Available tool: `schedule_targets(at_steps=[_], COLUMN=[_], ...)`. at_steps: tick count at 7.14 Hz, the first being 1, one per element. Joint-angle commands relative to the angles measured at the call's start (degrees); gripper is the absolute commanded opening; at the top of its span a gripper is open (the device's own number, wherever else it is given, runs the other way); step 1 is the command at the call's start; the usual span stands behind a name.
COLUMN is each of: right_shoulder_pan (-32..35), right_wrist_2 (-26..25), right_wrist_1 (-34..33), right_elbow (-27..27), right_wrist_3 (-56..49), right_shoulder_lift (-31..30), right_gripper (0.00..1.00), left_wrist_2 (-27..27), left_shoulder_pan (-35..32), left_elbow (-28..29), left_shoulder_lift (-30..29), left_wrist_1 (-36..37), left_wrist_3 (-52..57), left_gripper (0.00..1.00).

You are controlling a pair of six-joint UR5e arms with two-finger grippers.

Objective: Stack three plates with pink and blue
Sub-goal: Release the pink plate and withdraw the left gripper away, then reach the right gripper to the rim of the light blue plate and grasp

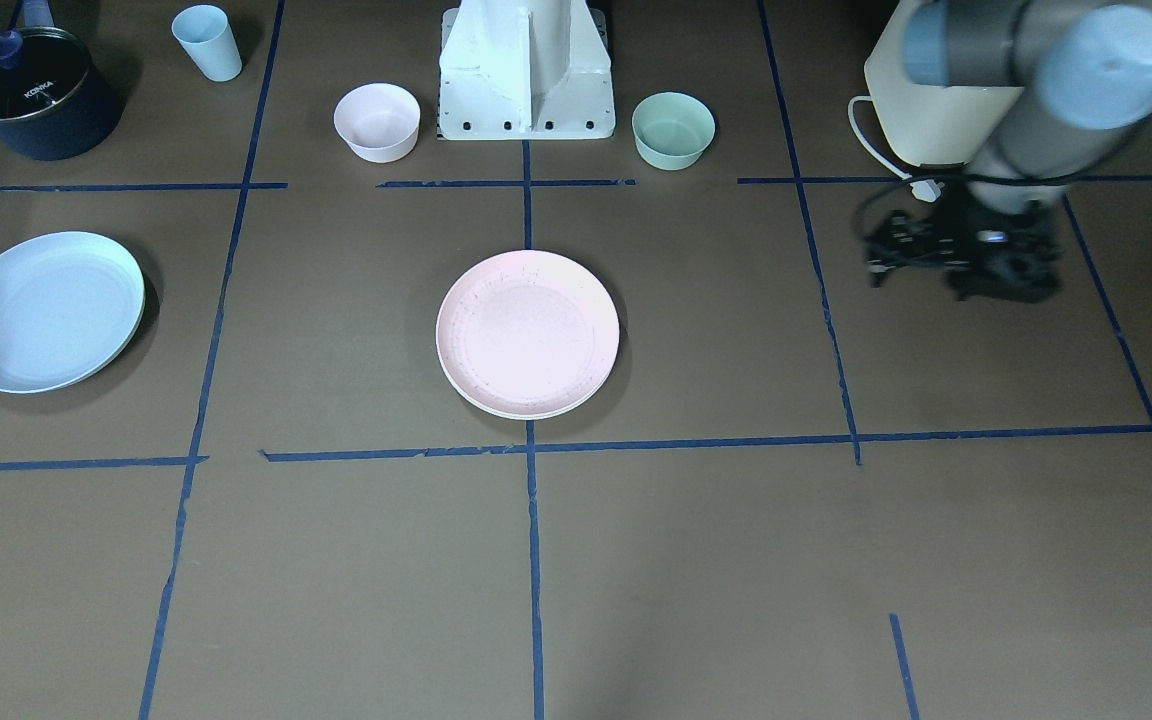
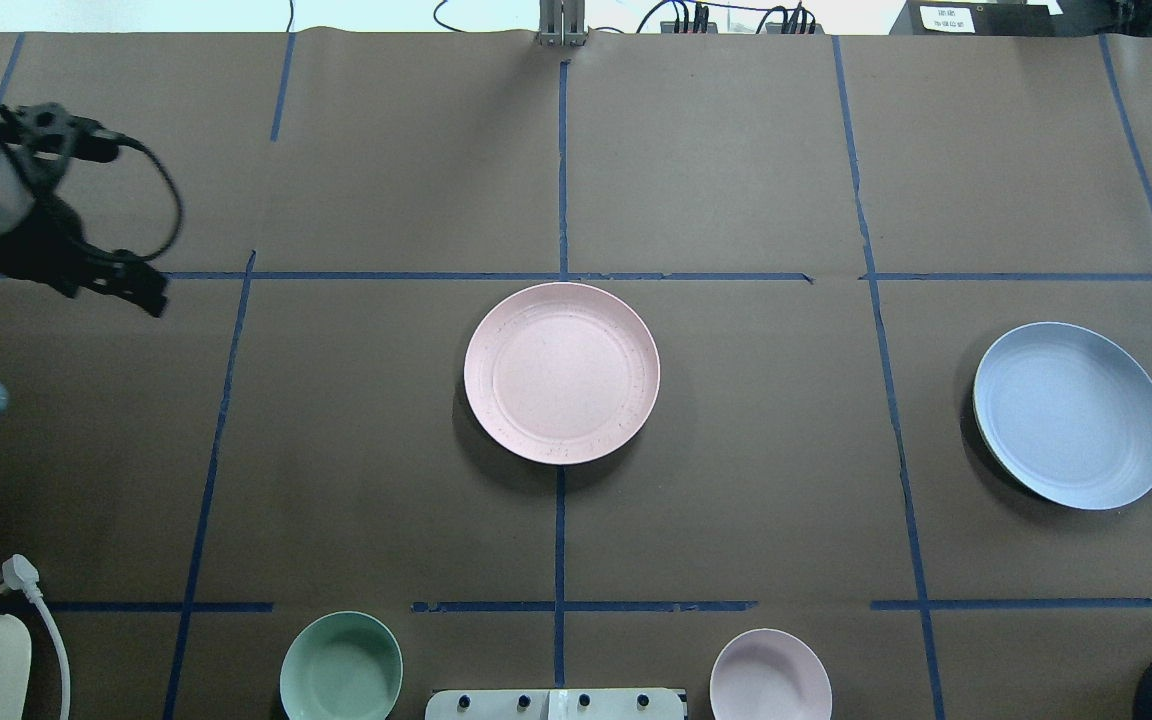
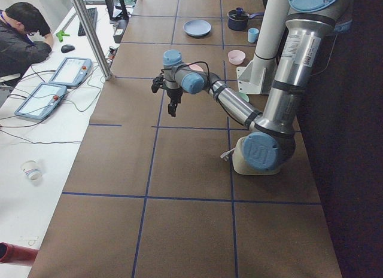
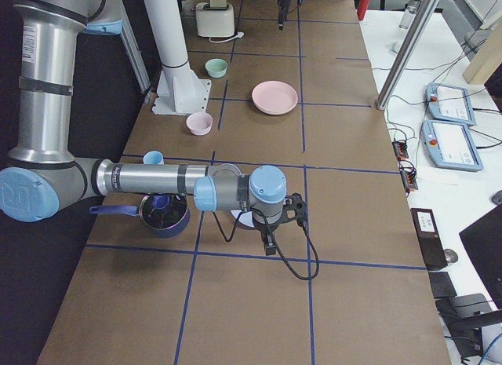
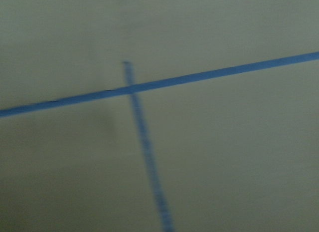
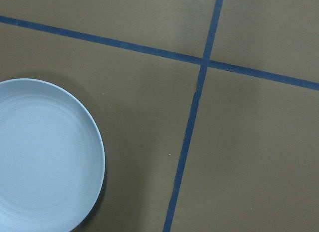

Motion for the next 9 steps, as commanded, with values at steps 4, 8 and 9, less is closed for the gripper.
schedule_targets(at_steps=[4, 8, 9], right_shoulder_pan=[-6.1, -23.2, -24.5], right_wrist_2=[0.6, -6.9, -7.9], right_wrist_1=[23.2, 50.2, 50.3], right_elbow=[-0.9, -10.5, -11.6], right_wrist_3=[24.8, 52.6, 52.6], right_shoulder_lift=[-8.4, -7.1, -6.8], right_gripper=[1.0, 1.0, 1.0], left_wrist_2=[-13.9, -14.0, -14.0], left_shoulder_pan=[-25.7, -25.8, -25.8], left_elbow=[15.6, 15.3, 15.2], left_shoulder_lift=[10.1, 10.3, 10.3], left_wrist_1=[-0.4, -0.4, -0.4], left_wrist_3=[35.8, 35.9, 35.9], left_gripper=[1.0, 1.0, 1.0])
